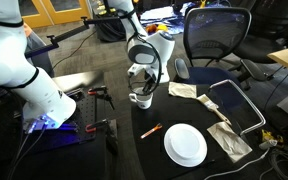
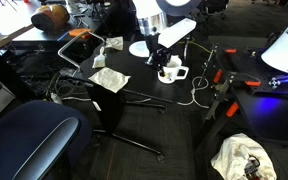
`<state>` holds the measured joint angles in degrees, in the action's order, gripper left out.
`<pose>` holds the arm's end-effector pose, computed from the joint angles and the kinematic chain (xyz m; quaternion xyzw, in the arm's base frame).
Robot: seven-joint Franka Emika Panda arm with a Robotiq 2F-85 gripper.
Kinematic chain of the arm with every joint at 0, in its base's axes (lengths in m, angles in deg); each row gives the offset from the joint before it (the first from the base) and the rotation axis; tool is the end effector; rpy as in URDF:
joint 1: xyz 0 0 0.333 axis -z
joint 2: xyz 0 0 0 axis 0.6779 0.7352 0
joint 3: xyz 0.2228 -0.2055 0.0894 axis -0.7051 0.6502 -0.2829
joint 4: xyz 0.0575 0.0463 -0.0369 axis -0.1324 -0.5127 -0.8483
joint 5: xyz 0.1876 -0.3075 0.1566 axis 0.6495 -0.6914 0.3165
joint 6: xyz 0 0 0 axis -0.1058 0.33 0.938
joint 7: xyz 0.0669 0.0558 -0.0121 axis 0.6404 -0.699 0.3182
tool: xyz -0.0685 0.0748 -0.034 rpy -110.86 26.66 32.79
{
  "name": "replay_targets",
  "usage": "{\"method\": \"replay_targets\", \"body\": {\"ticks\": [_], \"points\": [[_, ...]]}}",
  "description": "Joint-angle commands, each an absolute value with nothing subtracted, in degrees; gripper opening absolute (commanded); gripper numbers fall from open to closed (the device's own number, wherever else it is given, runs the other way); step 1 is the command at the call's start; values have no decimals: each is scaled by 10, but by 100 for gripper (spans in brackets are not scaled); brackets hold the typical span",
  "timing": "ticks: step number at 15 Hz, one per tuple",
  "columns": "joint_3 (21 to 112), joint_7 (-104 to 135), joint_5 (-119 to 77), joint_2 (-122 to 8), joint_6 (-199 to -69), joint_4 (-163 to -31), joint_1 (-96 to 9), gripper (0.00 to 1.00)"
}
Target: Move the cup towards you
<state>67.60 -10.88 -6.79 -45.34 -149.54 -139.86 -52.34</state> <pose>0.4695 0.0253 0.1037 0.9431 -0.3120 -0.1131 0.0193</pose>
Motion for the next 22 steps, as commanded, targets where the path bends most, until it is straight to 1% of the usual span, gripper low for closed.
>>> {"method": "replay_targets", "body": {"ticks": [1,2,6,8,11,12,16,22], "points": [[692,-134,-90,-460,-1509,-1407,-537,3],[694,-135,-93,-460,-1509,-1407,-538,30],[703,-142,-109,-477,-1504,-1415,-547,61],[706,-149,-117,-494,-1503,-1423,-553,74],[691,-135,-117,-535,-1487,-1442,-546,98],[691,-139,-119,-550,-1485,-1451,-548,100],[702,-176,-164,-635,-1481,-1501,-558,100],[675,-218,-254,-747,-1468,-1551,-521,100]]}}
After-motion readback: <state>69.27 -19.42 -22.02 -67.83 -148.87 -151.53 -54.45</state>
